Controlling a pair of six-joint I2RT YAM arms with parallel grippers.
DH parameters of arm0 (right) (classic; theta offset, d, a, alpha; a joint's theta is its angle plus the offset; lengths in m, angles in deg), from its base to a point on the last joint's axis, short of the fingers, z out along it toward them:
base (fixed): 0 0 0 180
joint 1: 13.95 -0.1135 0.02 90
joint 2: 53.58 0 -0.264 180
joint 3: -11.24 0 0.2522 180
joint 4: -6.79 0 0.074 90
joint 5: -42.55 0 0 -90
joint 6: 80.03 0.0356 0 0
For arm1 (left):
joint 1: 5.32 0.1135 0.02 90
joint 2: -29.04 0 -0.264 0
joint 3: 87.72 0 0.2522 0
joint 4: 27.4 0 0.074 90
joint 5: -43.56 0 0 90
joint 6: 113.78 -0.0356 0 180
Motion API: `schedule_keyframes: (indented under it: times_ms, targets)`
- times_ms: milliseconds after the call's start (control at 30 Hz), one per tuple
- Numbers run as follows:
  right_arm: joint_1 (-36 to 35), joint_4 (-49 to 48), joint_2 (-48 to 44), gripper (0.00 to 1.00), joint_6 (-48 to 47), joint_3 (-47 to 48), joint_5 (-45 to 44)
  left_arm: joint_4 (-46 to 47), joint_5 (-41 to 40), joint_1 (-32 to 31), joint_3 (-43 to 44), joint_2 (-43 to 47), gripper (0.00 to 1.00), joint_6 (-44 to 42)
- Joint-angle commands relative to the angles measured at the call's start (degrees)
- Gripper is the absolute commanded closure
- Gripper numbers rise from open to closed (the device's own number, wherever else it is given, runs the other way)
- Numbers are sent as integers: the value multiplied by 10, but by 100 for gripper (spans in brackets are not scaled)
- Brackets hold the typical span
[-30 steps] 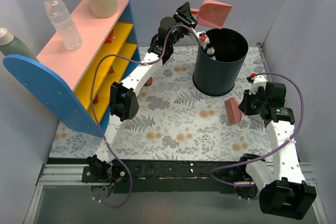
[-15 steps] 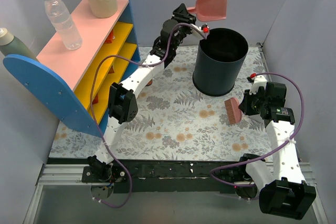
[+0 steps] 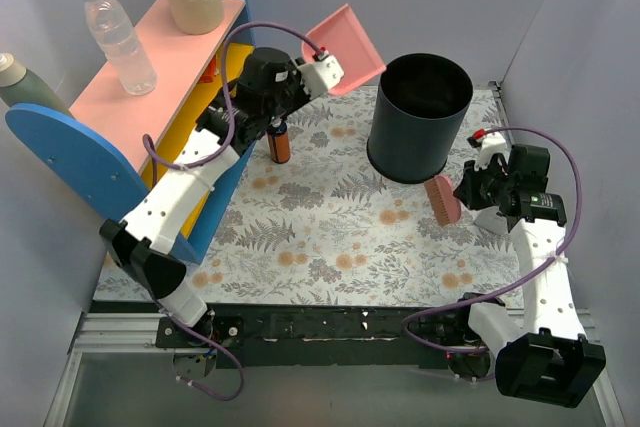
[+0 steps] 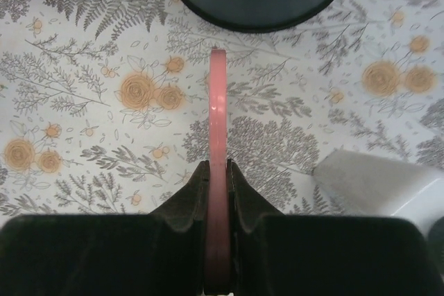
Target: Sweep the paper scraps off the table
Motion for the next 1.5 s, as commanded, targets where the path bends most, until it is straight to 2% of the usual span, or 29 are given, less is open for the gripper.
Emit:
schedule_keyframes:
  times_ms: [0,33,167,333,533,733,800,1000,1100,1167,1300,1400,1433,1467]
  targets:
    - [-1,-1,12,99,-101,64,22,-212,88,1,-81,41,94,99]
    - [-6,5,17,99,-118,73,18,-220,96,2,-103,50,91,107]
    - [-32,8,18,99,-206,86,-8,-247,155,2,-219,82,95,120]
    - [-100,-8,-1,99,-313,68,-81,-263,204,2,-285,63,99,142]
    - [-177,-43,-9,99,-342,29,-160,-184,238,1,-386,55,100,153]
    - [-195,-71,-6,99,-336,5,-191,-139,274,0,-408,12,100,176]
    - [-202,-73,-9,99,-359,-2,-204,-124,271,1,-401,3,100,182]
    - [-228,-161,-29,99,-438,-83,-309,-89,245,0,-379,-40,100,209]
    - [-239,-193,-25,99,-446,-109,-328,-85,234,0,-363,-67,99,213]
    - [-245,-220,-21,99,-451,-130,-337,-84,229,0,-356,-74,96,212]
    - [-253,-248,-18,99,-465,-161,-342,-82,221,1,-351,-84,73,209]
    - [-256,-216,-13,98,-453,-157,-321,-85,214,1,-352,-76,58,205]
    - [-257,-196,-12,94,-441,-153,-309,-87,213,1,-356,-73,51,204]
    - [-258,-174,-9,90,-435,-145,-294,-89,211,0,-359,-69,50,203]
